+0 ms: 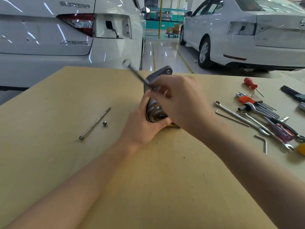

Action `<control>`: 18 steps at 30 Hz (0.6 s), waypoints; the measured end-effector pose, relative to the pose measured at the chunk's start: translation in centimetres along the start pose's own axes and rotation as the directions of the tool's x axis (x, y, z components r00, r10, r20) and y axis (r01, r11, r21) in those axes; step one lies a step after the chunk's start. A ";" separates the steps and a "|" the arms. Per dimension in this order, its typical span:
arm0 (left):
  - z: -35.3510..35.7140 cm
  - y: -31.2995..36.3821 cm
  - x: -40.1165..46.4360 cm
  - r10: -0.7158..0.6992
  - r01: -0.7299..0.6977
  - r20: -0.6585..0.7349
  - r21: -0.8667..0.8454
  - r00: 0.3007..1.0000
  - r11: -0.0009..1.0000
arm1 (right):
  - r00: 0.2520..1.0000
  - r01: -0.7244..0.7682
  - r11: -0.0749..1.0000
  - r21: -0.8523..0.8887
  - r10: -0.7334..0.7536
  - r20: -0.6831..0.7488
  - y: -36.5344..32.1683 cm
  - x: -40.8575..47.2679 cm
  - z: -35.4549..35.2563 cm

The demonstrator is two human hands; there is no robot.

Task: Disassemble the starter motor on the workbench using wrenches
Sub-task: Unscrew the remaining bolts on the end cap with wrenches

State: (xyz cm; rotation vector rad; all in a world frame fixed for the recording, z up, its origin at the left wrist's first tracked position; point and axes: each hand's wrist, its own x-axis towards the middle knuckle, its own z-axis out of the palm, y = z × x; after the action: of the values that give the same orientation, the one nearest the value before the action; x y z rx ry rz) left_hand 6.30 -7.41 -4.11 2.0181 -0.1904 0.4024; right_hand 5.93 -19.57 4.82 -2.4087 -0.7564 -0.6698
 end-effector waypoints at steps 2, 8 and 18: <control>0.0 -0.1 0.0 -0.050 0.049 0.006 0.020 0.999 0.999 | 0.982 0.134 0.981 -0.140 -0.112 0.152 -0.2 0.2 0.1; 0.1 0.1 0.0 0.024 -0.025 -0.020 -0.029 1.000 0.999 | 0.992 0.035 0.786 0.617 0.046 -0.115 0.4 -1.7 -0.8; 0.1 0.1 0.1 0.052 -0.052 -0.017 -0.023 0.998 0.998 | 0.617 -0.194 -0.484 0.853 0.616 0.490 1.9 -5.4 1.0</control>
State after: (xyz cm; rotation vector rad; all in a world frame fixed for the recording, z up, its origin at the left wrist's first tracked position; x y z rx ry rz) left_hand 6.35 -7.54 -4.00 1.9890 -0.2369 0.4478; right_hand 3.52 -22.34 0.26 -0.6490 0.1676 0.1520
